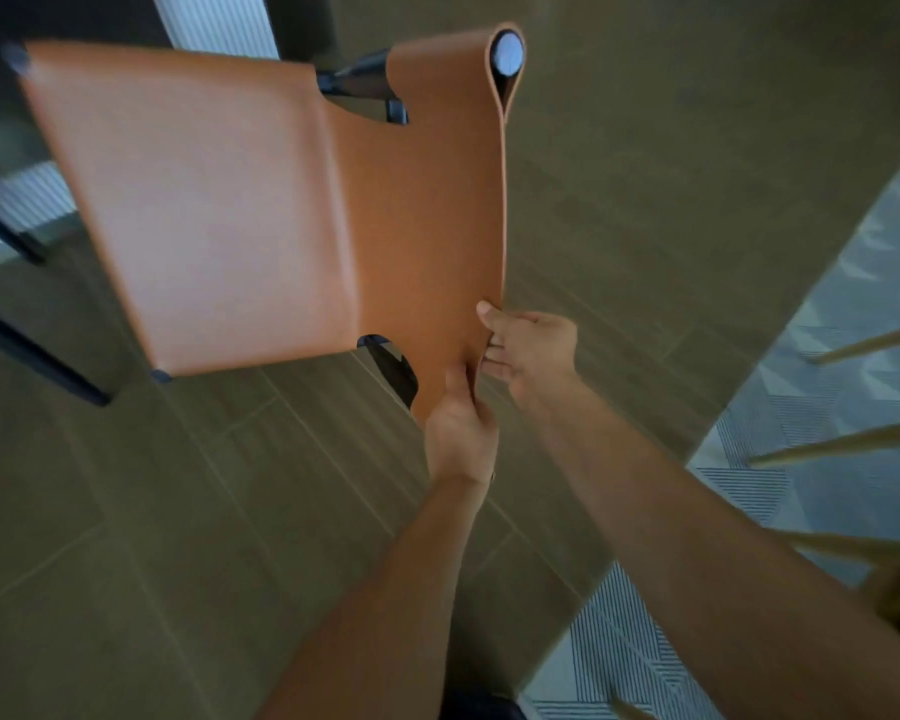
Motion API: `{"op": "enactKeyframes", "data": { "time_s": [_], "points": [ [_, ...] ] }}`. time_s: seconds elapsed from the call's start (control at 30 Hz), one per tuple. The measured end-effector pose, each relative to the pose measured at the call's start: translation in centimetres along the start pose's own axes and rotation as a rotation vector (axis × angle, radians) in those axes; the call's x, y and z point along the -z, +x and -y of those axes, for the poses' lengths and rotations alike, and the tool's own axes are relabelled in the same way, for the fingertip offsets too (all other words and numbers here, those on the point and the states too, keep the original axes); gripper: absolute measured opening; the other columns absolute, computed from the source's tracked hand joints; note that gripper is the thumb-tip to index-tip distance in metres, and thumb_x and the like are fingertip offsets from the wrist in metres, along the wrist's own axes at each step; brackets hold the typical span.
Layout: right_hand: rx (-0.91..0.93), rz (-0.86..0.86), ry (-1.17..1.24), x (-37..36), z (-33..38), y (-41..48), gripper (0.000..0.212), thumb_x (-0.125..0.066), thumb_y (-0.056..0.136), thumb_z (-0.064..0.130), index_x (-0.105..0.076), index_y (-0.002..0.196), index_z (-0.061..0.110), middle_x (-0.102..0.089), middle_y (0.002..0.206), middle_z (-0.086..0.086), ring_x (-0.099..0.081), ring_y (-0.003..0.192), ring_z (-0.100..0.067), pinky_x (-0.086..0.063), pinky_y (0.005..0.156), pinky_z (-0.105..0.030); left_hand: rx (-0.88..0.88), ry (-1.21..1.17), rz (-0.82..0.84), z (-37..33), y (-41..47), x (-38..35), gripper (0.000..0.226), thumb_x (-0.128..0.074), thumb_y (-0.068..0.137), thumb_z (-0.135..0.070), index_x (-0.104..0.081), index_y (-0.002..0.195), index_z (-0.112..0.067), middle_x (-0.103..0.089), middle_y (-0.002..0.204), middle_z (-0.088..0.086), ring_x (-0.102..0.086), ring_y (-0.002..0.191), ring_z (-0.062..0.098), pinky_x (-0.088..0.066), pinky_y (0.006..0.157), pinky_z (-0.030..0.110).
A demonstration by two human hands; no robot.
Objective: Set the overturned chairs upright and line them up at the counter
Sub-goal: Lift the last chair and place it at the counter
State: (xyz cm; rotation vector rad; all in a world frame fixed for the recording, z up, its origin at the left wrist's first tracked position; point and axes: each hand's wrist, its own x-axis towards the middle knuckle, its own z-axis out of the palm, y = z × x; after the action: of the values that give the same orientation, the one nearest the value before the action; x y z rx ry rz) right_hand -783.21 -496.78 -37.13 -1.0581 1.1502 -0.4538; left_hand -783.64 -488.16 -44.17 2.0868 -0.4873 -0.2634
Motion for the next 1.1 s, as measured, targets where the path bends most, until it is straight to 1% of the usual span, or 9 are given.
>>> {"op": "enactKeyframes", "data": {
  "time_s": [0.17, 0.23, 0.3, 0.5, 0.67, 0.77, 0.87, 1.0, 1.1],
  "points": [
    [-0.102, 0.115, 0.059, -3.7, 7.1, -0.3, 0.020, -0.082, 0.079, 0.012, -0.064, 0.086, 0.007, -0.070, 0.079, -0.009, -0.071, 0.065, -0.014, -0.055, 0.044, -0.026, -0.027, 0.240, 0.052, -4.9, 4.7, 5.3, 0.044, -0.042, 0.085, 0.007, -0.052, 0.126, -0.004, -0.062, 0.087, 0.023, -0.060, 0.079, 0.041, -0.037, 0.060, 0.035],
    [-0.128, 0.157, 0.051, -5.4, 10.3, -0.2, 0.022, -0.082, 0.078, 0.011, -0.064, 0.091, 0.008, -0.072, 0.086, -0.012, -0.072, 0.066, -0.019, -0.057, 0.047, -0.028, -0.030, 0.311, 0.101, -7.1, 6.8, 7.6, 0.049, -0.043, 0.084, 0.006, -0.049, 0.131, -0.006, -0.063, 0.087, 0.021, -0.062, 0.077, 0.040, -0.043, 0.059, 0.036],
    [-0.124, 0.173, 0.027, -7.1, 12.9, 0.4, 0.019, -0.082, 0.078, 0.009, -0.065, 0.086, 0.009, -0.072, 0.084, -0.014, -0.072, 0.067, -0.022, -0.059, 0.051, -0.033, -0.022, 0.380, 0.148, -9.2, 9.0, 9.4, 0.049, -0.045, 0.086, 0.004, -0.046, 0.134, -0.006, -0.065, 0.092, 0.021, -0.063, 0.082, 0.039, -0.050, 0.067, 0.041],
    [-0.143, 0.144, -0.025, -11.4, 21.2, 3.6, 0.022, -0.084, 0.076, 0.010, -0.063, 0.073, 0.006, -0.071, 0.080, -0.019, -0.073, 0.072, -0.031, -0.062, 0.064, -0.047, 0.003, 0.485, 0.201, -15.7, 16.1, 12.1, 0.042, -0.049, 0.088, 0.002, -0.049, 0.129, -0.004, -0.066, 0.102, 0.019, -0.064, 0.094, 0.035, -0.052, 0.080, 0.042],
    [-0.150, 0.114, -0.071, -13.5, 26.5, 7.2, 0.023, -0.085, 0.075, 0.015, -0.064, 0.077, 0.004, -0.071, 0.077, -0.016, -0.072, 0.063, -0.026, -0.061, 0.055, -0.041, -0.027, 0.617, 0.284, -19.2, 22.0, 12.5, 0.035, -0.053, 0.091, -0.006, -0.049, 0.126, -0.005, -0.065, 0.099, 0.015, -0.064, 0.088, 0.030, -0.053, 0.081, 0.043],
    [-0.167, 0.104, -0.091, -14.5, 29.3, 9.7, 0.024, -0.085, 0.074, 0.011, -0.063, 0.076, 0.003, -0.071, 0.071, -0.015, -0.071, 0.057, -0.025, -0.058, 0.047, -0.037, -0.081, 0.644, 0.312, -20.7, 25.6, 12.3, 0.033, -0.053, 0.092, -0.009, -0.051, 0.125, -0.004, -0.065, 0.106, 0.014, -0.063, 0.095, 0.029, -0.052, 0.085, 0.038],
    [-0.163, 0.075, -0.099, -16.0, 31.6, 11.6, 0.026, -0.086, 0.072, 0.007, -0.061, 0.071, 0.003, -0.070, 0.059, -0.013, -0.071, 0.052, -0.024, -0.057, 0.045, -0.037, -0.115, 0.620, 0.331, -21.9, 29.0, 12.8, 0.032, -0.053, 0.093, -0.011, -0.051, 0.124, -0.004, -0.064, 0.109, 0.013, -0.063, 0.097, 0.028, -0.051, 0.081, 0.034],
    [-0.138, 0.056, -0.150, -18.4, 35.0, 13.5, 0.026, -0.085, 0.075, 0.008, -0.059, 0.071, 0.005, -0.069, 0.073, -0.015, -0.071, 0.064, -0.027, -0.057, 0.046, -0.037, -0.079, 0.552, 0.336, -23.4, 33.1, 13.9, 0.016, -0.049, 0.092, -0.007, -0.056, 0.107, -0.005, -0.063, 0.093, 0.009, -0.063, 0.088, 0.028, -0.043, 0.067, 0.030],
    [-0.147, 0.052, -0.163, -19.3, 36.7, 14.8, 0.030, -0.084, 0.074, 0.005, -0.055, 0.071, 0.009, -0.069, 0.077, -0.014, -0.071, 0.065, -0.026, -0.056, 0.046, -0.036, -0.085, 0.525, 0.362, -24.1, 35.5, 14.0, 0.009, -0.048, 0.092, -0.007, -0.056, 0.096, -0.005, -0.061, 0.089, 0.010, -0.063, 0.084, 0.028, -0.038, 0.065, 0.029]
  ]
}}
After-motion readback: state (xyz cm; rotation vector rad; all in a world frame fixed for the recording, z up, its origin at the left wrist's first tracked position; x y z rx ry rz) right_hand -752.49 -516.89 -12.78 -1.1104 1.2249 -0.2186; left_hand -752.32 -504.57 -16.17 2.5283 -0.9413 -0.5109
